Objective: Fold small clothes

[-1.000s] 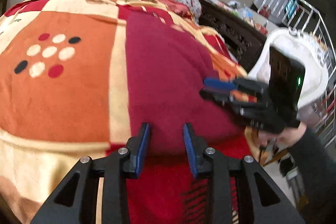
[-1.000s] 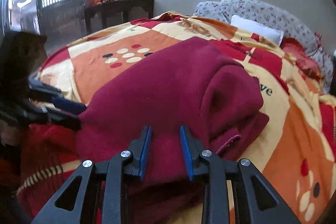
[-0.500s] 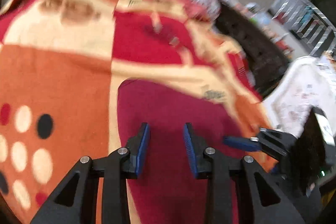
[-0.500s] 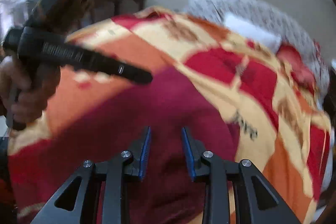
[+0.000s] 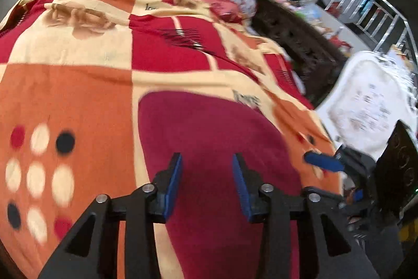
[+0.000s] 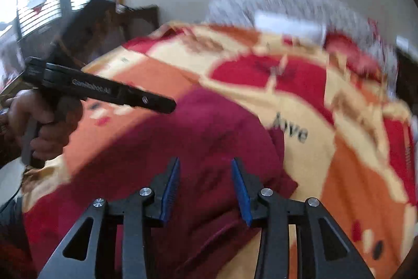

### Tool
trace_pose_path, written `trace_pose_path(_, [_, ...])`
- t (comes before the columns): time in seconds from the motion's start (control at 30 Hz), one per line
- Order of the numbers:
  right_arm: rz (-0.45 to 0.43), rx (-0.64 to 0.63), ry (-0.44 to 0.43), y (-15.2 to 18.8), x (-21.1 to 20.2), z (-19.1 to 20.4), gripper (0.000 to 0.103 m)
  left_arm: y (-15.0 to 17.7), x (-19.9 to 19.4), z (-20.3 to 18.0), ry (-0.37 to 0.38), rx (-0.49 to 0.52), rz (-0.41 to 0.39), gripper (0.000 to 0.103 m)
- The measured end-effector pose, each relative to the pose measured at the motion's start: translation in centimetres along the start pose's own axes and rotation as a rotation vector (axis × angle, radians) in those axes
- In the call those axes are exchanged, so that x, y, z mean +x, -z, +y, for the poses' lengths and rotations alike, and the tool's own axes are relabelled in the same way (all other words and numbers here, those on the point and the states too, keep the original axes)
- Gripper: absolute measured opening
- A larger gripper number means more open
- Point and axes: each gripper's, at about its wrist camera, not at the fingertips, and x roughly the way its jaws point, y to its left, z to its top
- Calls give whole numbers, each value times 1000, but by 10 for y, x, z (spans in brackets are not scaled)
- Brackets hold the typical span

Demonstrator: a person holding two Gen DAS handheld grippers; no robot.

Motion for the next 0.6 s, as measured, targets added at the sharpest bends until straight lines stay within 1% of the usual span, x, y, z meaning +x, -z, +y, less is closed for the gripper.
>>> trace_pose_path(0.03, [-32,-39,-7,0,-16,14,43,14,-6,-3,34,-1,11,38])
trace_pose_path(0.07, [-47,-67,-24,1,-28,27,46,22,-8,-6,49,2,21,38])
trace_pose_path(0.13, [-52,-132,-84,12,-43,58,49,43,-2,-10,59,3,45,38])
trace_pose_path(0.2, [23,-198,-64,32,-34,77,49,56,10,-18,17,42,41,38])
trace_pose_path(0.23, [91,-202,-40,46,-22,78,49,59,12,-20,15,48,42,38])
trace_pose_path(0.27, [139,-190,-14,59,-10,74,49,60,13,-22,9,53,39,39])
trace_pose_path(0.3, [138,-165,-6,72,-4,68,49,57,8,-23,11,44,38,39])
trace_pose_path(0.33, [83,-102,-28,77,-10,62,49,56,3,-21,27,30,37,39])
trace_pose_path(0.37, [79,-31,-44,75,-14,57,49,52,-3,-17,57,7,32,40])
trace_pose_path(0.4, [72,10,-53,71,-20,55,49,49,-14,-8,87,-21,10,47])
trace_pose_path(0.43, [49,49,-59,66,-29,54,50,49,-18,-3,80,-31,-7,60])
trace_pose_path(0.47, [18,92,-59,62,-39,52,59,51,-25,5,52,-44,-30,64])
trace_pose_path(0.5, [-8,145,-43,59,-48,47,79,52,-25,15,16,-60,-38,65])
trace_pose_path(0.53, [-33,230,8,57,-57,38,87,53,-22,23,9,-82,-21,65])
trace_pose_path(0.57, [-51,308,49,58,-63,29,93,55,-15,33,19,-116,8,65])
trace_pose_path(0.6, [-76,398,66,60,-69,20,93,59,-7,41,50,-159,42,65])
